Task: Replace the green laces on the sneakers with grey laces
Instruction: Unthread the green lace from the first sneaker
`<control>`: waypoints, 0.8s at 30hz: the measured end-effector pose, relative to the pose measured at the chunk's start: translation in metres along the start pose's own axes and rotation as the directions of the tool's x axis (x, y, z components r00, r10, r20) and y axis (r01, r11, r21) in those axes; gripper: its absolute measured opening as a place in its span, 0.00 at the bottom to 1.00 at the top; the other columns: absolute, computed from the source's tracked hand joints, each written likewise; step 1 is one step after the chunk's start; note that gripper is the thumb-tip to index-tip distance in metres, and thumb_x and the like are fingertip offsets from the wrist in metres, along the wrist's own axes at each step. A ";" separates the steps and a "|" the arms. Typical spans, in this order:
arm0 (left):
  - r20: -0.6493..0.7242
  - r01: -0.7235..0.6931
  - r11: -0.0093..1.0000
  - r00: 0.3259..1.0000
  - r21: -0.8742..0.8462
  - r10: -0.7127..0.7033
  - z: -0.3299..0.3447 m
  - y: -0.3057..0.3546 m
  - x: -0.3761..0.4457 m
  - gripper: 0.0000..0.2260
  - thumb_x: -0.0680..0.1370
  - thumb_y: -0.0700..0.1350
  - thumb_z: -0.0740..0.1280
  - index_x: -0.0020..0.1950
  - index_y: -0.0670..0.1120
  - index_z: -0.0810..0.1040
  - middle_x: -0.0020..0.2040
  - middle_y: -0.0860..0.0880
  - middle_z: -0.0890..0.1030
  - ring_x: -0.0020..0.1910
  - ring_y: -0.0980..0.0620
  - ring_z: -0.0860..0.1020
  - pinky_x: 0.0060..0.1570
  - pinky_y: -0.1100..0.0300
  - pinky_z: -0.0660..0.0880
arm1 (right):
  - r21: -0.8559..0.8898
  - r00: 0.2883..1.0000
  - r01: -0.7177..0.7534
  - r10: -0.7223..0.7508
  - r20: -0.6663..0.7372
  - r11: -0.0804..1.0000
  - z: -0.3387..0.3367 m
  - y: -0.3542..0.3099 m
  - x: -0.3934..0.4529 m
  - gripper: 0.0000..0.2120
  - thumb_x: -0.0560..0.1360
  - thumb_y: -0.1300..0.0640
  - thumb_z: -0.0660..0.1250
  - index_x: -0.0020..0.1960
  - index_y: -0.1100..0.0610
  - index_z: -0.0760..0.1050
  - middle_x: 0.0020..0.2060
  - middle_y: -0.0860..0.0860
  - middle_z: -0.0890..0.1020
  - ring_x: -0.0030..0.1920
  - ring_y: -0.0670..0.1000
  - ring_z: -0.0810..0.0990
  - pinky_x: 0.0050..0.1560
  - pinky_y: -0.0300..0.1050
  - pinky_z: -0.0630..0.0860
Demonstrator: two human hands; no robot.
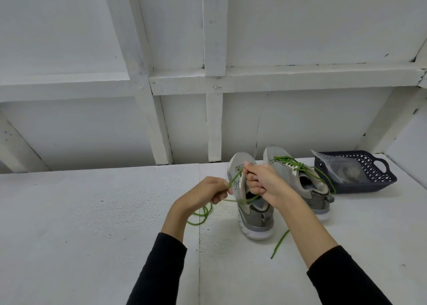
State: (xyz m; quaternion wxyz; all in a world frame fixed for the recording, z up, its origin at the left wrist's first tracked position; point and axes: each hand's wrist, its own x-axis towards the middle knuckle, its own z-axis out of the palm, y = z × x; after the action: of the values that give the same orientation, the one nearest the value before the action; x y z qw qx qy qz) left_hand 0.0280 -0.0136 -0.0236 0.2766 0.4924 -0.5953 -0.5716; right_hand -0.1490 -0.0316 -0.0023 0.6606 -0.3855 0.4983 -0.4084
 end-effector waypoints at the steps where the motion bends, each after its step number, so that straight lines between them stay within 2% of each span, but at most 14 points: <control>1: -0.054 -0.003 0.986 0.998 0.164 0.012 0.002 -0.002 0.003 0.15 0.83 0.41 0.56 0.41 0.44 0.79 0.30 0.52 0.75 0.28 0.58 0.69 0.31 0.67 0.65 | -0.014 1.000 0.028 -0.028 0.002 1.000 0.005 -0.005 -0.002 0.14 0.82 0.55 0.59 0.40 0.59 0.69 0.21 0.46 0.62 0.19 0.42 0.56 0.15 0.33 0.53; 2: -0.143 0.000 0.970 0.989 0.245 0.036 0.002 -0.004 0.006 0.15 0.84 0.42 0.57 0.43 0.45 0.80 0.33 0.53 0.78 0.30 0.59 0.71 0.33 0.68 0.68 | -0.035 0.998 0.057 -0.056 0.014 0.998 0.009 -0.009 -0.006 0.14 0.82 0.55 0.59 0.40 0.60 0.70 0.22 0.45 0.62 0.19 0.42 0.56 0.16 0.33 0.53; 4: -0.345 -0.022 0.985 0.935 0.169 0.080 0.002 -0.008 0.013 0.14 0.83 0.42 0.57 0.45 0.45 0.81 0.37 0.51 0.83 0.32 0.58 0.75 0.34 0.69 0.70 | -0.113 0.993 0.108 -0.101 0.068 0.988 0.017 -0.011 -0.015 0.14 0.83 0.54 0.57 0.41 0.59 0.71 0.23 0.45 0.62 0.21 0.42 0.56 0.18 0.33 0.53; 6: -0.457 -0.112 0.983 0.889 -0.145 0.034 0.001 -0.007 0.017 0.14 0.84 0.40 0.56 0.49 0.42 0.81 0.42 0.47 0.84 0.35 0.57 0.78 0.35 0.67 0.72 | -0.234 0.986 0.133 -0.105 0.128 0.963 0.021 -0.005 -0.020 0.15 0.83 0.53 0.57 0.42 0.58 0.73 0.24 0.44 0.62 0.22 0.43 0.56 0.20 0.34 0.54; 7: -0.464 -0.167 0.923 0.886 -0.347 -0.014 -0.001 -0.004 0.019 0.14 0.84 0.39 0.56 0.50 0.40 0.80 0.44 0.45 0.85 0.36 0.56 0.80 0.36 0.65 0.74 | -0.293 0.985 0.125 -0.082 0.155 0.948 0.022 0.000 -0.022 0.15 0.83 0.53 0.56 0.41 0.57 0.73 0.23 0.44 0.62 0.23 0.43 0.56 0.21 0.34 0.54; 9: -0.390 -0.251 0.621 0.916 -0.743 -0.097 -0.006 0.001 0.020 0.13 0.84 0.39 0.54 0.52 0.38 0.78 0.45 0.44 0.85 0.39 0.55 0.83 0.39 0.64 0.79 | -0.378 0.980 0.069 0.008 0.198 0.923 0.019 0.012 -0.021 0.15 0.83 0.52 0.57 0.41 0.57 0.73 0.23 0.43 0.63 0.23 0.43 0.57 0.21 0.34 0.55; 11: -0.306 -0.268 0.263 0.945 -0.927 -0.115 -0.014 0.004 0.017 0.13 0.84 0.39 0.54 0.53 0.38 0.78 0.44 0.45 0.85 0.39 0.53 0.84 0.39 0.62 0.81 | -0.427 0.975 -0.001 0.095 0.199 0.904 0.013 0.022 -0.018 0.15 0.83 0.51 0.58 0.40 0.56 0.72 0.23 0.44 0.63 0.23 0.44 0.57 0.21 0.34 0.55; 13: -0.272 -0.266 0.079 0.958 -0.961 -0.091 -0.019 0.005 0.014 0.12 0.84 0.38 0.55 0.53 0.38 0.78 0.41 0.46 0.83 0.34 0.55 0.82 0.35 0.64 0.80 | -0.410 0.983 -0.050 0.118 0.142 0.910 0.008 0.026 -0.014 0.16 0.82 0.49 0.60 0.37 0.55 0.69 0.24 0.45 0.62 0.23 0.44 0.57 0.21 0.34 0.54; 14: -0.251 -0.247 0.066 0.966 -0.967 -0.069 -0.021 0.006 0.012 0.12 0.83 0.38 0.55 0.53 0.38 0.78 0.40 0.47 0.82 0.31 0.56 0.80 0.32 0.65 0.78 | -0.366 0.988 -0.066 0.111 0.103 0.928 0.005 0.026 -0.012 0.17 0.81 0.50 0.61 0.36 0.55 0.67 0.24 0.45 0.62 0.23 0.44 0.56 0.20 0.34 0.54; 16: -0.194 -0.185 0.200 0.981 -0.962 -0.025 -0.022 0.006 0.010 0.13 0.83 0.40 0.54 0.55 0.38 0.78 0.36 0.49 0.78 0.27 0.58 0.73 0.29 0.68 0.72 | -0.196 0.995 -0.087 0.096 0.039 0.977 0.000 0.023 -0.006 0.17 0.81 0.52 0.61 0.36 0.56 0.66 0.23 0.46 0.61 0.21 0.44 0.56 0.18 0.34 0.52; 18: -0.124 -0.120 0.463 0.992 -0.878 0.021 -0.020 0.005 0.008 0.14 0.82 0.42 0.55 0.55 0.38 0.77 0.33 0.50 0.74 0.25 0.58 0.67 0.27 0.68 0.66 | -0.004 0.995 -0.095 0.095 0.020 0.995 -0.007 0.018 0.002 0.16 0.82 0.54 0.60 0.37 0.57 0.66 0.22 0.46 0.61 0.19 0.42 0.56 0.16 0.34 0.52; 21: 0.028 -0.055 0.910 0.997 -0.412 0.073 -0.012 0.002 0.007 0.14 0.84 0.43 0.56 0.52 0.38 0.79 0.32 0.51 0.73 0.27 0.57 0.64 0.29 0.66 0.63 | 0.123 0.995 -0.094 0.089 0.045 0.988 -0.013 0.009 0.012 0.15 0.82 0.55 0.59 0.38 0.58 0.67 0.22 0.46 0.61 0.18 0.42 0.56 0.15 0.34 0.52; 23: 0.046 -0.060 0.996 0.997 -0.066 0.063 -0.006 -0.001 0.010 0.12 0.83 0.44 0.60 0.50 0.41 0.81 0.33 0.51 0.76 0.29 0.56 0.67 0.32 0.65 0.65 | 0.128 0.996 -0.066 0.057 0.066 0.990 -0.015 0.003 0.013 0.14 0.83 0.55 0.57 0.39 0.59 0.68 0.23 0.46 0.61 0.18 0.42 0.56 0.15 0.33 0.52; 24: -0.020 -0.071 0.995 0.997 0.063 0.073 -0.004 -0.002 0.013 0.11 0.83 0.44 0.61 0.49 0.42 0.81 0.34 0.51 0.79 0.29 0.56 0.69 0.33 0.63 0.68 | 0.109 0.997 -0.038 0.030 0.078 0.993 -0.013 0.000 0.010 0.14 0.83 0.56 0.57 0.40 0.59 0.68 0.23 0.47 0.61 0.19 0.42 0.56 0.16 0.33 0.52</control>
State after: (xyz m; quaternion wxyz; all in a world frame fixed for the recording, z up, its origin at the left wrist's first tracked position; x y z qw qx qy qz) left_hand 0.0274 -0.0267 -0.0275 0.2881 0.4853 -0.6272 -0.5368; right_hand -0.1602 -0.0423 -0.0091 0.7062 -0.3551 0.4560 -0.4089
